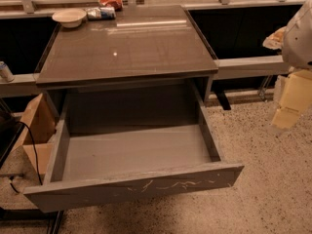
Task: Close top drawer
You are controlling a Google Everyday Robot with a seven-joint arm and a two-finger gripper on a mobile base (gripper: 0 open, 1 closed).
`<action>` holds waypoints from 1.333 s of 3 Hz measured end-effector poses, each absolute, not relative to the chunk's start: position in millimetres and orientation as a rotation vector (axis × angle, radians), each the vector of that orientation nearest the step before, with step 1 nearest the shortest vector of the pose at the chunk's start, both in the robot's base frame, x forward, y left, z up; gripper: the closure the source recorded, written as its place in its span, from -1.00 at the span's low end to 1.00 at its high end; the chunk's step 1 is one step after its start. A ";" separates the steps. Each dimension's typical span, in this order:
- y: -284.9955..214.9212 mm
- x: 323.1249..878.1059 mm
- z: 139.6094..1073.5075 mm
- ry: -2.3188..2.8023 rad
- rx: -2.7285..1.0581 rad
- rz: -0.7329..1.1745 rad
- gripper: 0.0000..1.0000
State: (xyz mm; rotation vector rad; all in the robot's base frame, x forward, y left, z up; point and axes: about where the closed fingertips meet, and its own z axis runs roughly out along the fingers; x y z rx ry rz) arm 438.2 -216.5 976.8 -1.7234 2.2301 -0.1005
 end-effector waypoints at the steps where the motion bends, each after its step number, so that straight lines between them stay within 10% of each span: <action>1: -216.5 438.2 976.8 2.230 -1.723 -0.101 -1.00; 4: -217.4 435.9 976.0 2.232 -1.713 -0.104 0.21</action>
Offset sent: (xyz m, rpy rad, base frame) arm 0.0000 0.0000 0.0000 0.0000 0.0000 0.0000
